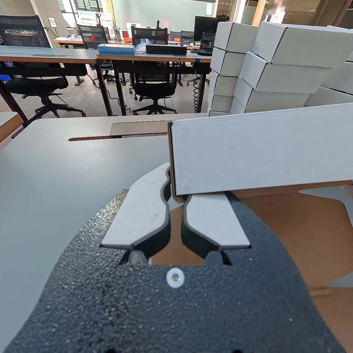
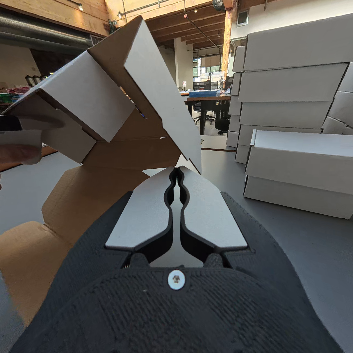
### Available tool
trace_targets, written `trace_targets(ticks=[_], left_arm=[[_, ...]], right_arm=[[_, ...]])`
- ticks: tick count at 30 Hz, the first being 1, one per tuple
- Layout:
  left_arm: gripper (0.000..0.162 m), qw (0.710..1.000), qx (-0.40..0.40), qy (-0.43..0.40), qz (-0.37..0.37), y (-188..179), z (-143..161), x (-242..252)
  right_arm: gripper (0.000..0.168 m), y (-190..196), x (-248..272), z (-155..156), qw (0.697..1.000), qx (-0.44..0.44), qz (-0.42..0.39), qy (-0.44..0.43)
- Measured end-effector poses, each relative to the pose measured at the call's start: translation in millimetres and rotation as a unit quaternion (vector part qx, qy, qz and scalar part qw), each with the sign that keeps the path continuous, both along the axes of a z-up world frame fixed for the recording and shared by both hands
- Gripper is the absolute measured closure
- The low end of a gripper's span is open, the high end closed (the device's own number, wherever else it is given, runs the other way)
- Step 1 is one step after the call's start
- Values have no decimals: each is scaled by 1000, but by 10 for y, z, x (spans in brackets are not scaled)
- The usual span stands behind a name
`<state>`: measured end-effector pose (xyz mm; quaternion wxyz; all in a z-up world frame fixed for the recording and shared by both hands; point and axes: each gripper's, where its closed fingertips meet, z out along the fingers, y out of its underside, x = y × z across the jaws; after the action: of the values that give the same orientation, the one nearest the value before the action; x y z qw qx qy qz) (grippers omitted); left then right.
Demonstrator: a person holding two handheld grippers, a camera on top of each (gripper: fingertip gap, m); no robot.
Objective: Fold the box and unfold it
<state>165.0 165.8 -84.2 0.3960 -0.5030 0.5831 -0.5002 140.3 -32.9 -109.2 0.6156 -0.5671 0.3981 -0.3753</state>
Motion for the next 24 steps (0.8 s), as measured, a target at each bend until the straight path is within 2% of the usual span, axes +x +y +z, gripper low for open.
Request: trace_targets(ticks=[5, 9, 16, 20, 24], left_arm=[[156, 1000, 19, 0, -7, -12, 2, 1], [156, 999, 29, 5, -11, -42, -8, 4], [156, 999, 27, 26, -10, -47, -86, 10], [156, 999, 12, 34, -3, -8, -97, 12], [156, 999, -3, 37, -2, 7, -76, 24]], right_arm=[[168, 23, -11, 9, 997, -74, 14, -24], [168, 6, -30, 45, 985, -166, -11, -54], [168, 69, -67, 60, 934, -339, -52, -106], [168, 187, -81, 42, 894, -425, -45, -132], [168, 372, -97, 23, 867, -470, -23, -161]])
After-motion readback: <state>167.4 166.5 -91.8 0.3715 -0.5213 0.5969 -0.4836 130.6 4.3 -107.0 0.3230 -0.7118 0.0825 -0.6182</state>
